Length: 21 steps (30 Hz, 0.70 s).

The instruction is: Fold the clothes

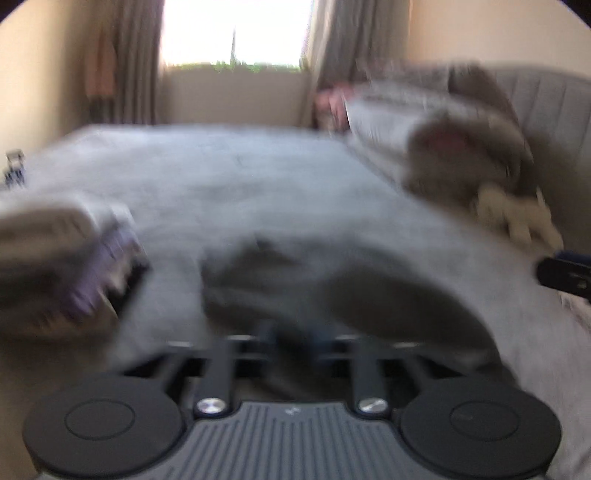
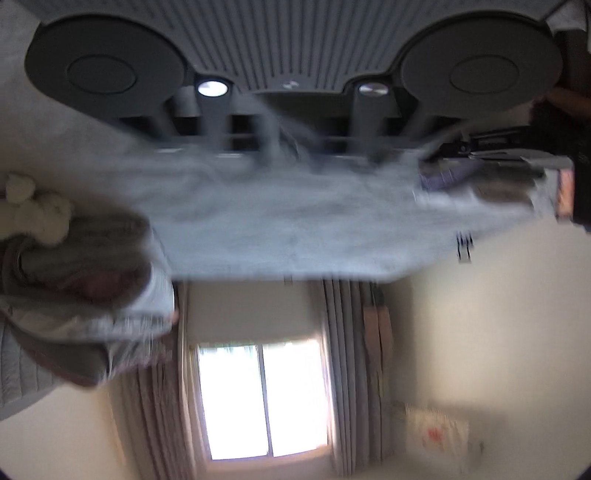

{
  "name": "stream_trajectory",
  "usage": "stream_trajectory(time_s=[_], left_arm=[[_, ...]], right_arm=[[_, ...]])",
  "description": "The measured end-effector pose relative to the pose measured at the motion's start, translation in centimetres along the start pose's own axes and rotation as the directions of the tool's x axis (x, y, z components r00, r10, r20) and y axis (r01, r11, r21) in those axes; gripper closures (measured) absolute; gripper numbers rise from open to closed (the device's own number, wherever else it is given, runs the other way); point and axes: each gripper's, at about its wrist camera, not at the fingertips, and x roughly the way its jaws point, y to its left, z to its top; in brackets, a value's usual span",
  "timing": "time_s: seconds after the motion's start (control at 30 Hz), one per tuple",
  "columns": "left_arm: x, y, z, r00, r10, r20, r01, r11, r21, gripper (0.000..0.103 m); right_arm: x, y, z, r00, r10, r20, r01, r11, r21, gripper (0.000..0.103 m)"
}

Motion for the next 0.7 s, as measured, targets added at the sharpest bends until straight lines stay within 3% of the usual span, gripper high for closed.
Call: stream_trajectory(time_s=[0.1,0.2,0.27,0.3,0.33,0.37,0.53,0.6,0.7], left_arm=[[1.0,-0.6,-0.9,0.999,0.011,-0.036,-0.010,1.000,0.029,0.029],[1.8,-1.1,-1.2,0.999,0.021,-0.049,-0.019,0.999,0.047,0.025],[2.3,-1.1,-1.5,0.998,0.034,-0.059,-0.031,0.998,0.053,0.025],[2.5,-1.1,-1.6,0.997,0.048,-0.064,-0.044,0.997,0.057,0.025],[2.7,-1.1,-1.6,0.996,0.057,-0.063,-0.053,0.997,0.063,0.025],[2.9,-1.0,-1.6,0.996,0.067,-0.060,-0.063,0.996,0.065,0.026],[3.8,-0.7,-1.5,0.995,0.029,-0.096,-0.026,0.999,0.028,0.063],[3.7,-1.0,-1.3,0.996,0.009,-0.094,-0.007,1.000,0.022,0.099],[2.3,-1.4,-0.7,0.998,-0.048,-0.043,0.049,0.999,0.007,0.103]], right_arm=[[3.5,0.3,-1.7,0.988,-0.062,-0.141,0.054,0.997,-0.059,0.016],[7.1,0.6,-4.0,0.949,-0.128,-0.289,0.100,0.989,-0.110,0.020],[8.8,0.7,-5.5,0.926,-0.110,-0.362,0.075,0.991,-0.110,0.055],[9.4,0.7,-6.0,0.915,-0.094,-0.393,0.057,0.993,-0.104,0.062],[9.4,0.9,-5.9,0.917,-0.088,-0.390,0.050,0.993,-0.105,0.078],[9.3,1.1,-5.7,0.921,-0.083,-0.381,0.045,0.993,-0.107,0.090],[5.3,1.0,-2.4,0.978,-0.116,-0.171,0.099,0.990,-0.101,0.092],[2.3,0.4,-0.3,0.995,-0.078,-0.062,0.075,0.996,-0.050,0.093],[-2.0,0.2,2.0,0.996,-0.050,0.077,0.052,0.998,-0.024,0.094]])
